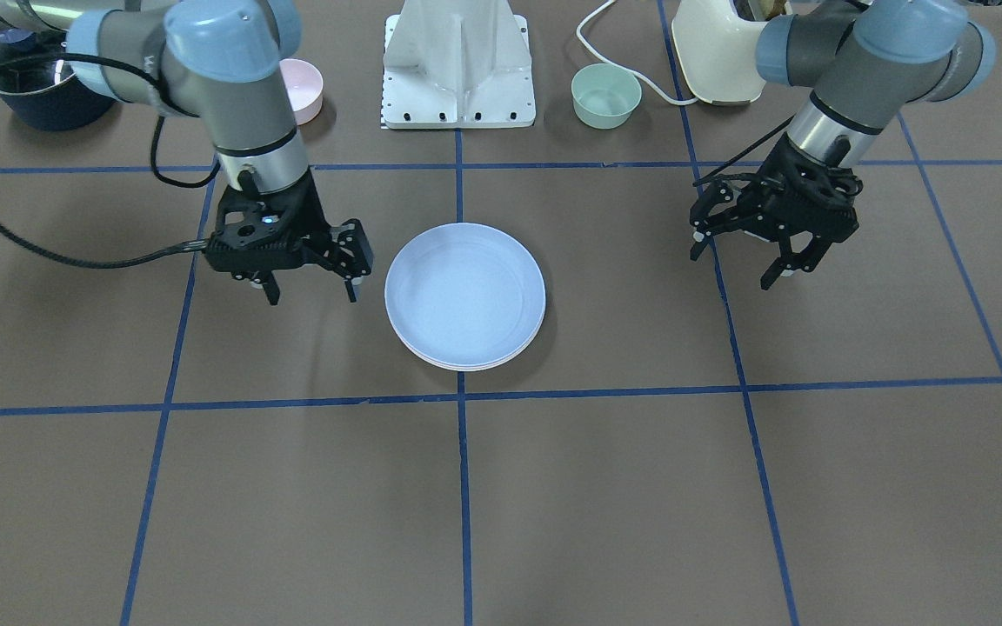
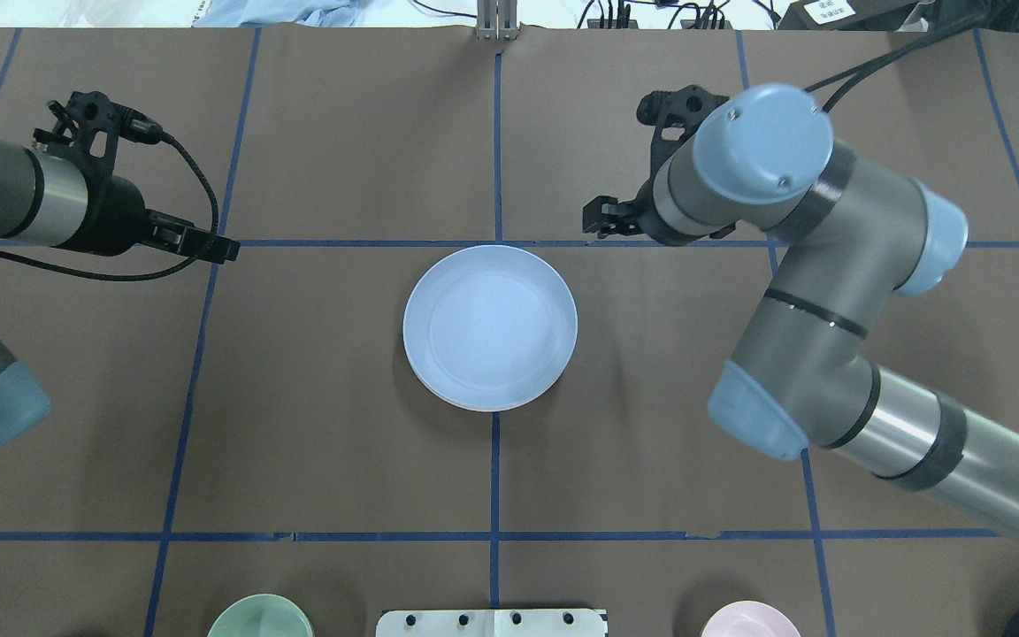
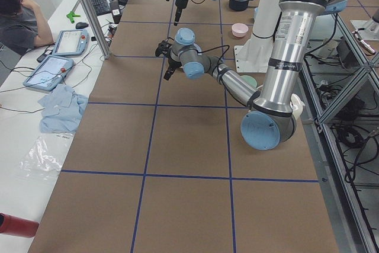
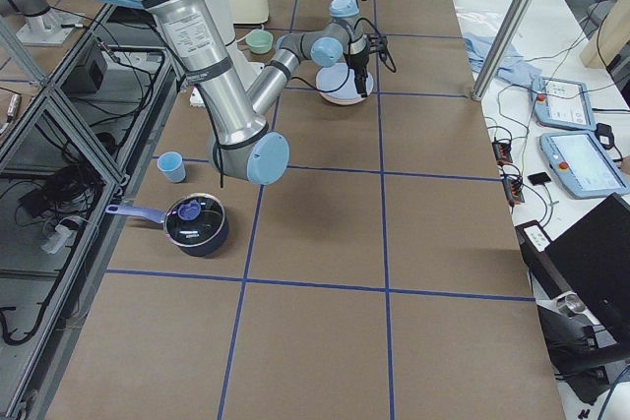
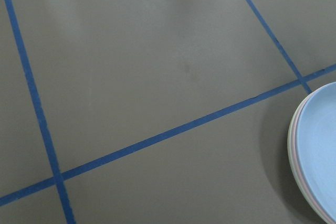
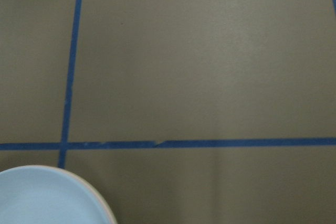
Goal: Stack three plates with pink and blue
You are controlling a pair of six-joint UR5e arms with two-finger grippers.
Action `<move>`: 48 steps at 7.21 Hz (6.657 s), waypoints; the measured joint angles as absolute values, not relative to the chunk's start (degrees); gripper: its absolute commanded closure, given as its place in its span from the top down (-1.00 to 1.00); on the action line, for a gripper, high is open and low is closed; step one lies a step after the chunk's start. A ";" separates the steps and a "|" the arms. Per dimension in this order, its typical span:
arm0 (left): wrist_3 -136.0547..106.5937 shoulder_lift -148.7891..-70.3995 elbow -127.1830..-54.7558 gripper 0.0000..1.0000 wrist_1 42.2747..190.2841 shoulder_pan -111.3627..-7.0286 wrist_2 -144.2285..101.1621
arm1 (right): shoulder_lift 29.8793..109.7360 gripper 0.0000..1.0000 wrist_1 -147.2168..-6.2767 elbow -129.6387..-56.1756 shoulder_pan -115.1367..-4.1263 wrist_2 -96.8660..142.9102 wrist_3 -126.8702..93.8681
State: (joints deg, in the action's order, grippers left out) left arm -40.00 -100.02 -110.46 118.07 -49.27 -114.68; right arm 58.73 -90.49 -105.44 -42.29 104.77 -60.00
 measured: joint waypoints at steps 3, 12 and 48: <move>-20.92 -92.14 -111.59 1.00 117.87 -58.09 -115.76 | 68.06 1.00 -93.96 -106.97 -59.18 118.46 -31.28; -0.36 -79.52 -97.00 1.00 116.10 -90.22 -128.58 | 100.57 1.00 -93.87 -105.71 -89.25 132.43 3.82; -0.09 -79.80 -98.17 1.00 103.62 -90.70 -137.90 | 101.34 1.00 -93.78 -105.59 -89.30 130.17 3.87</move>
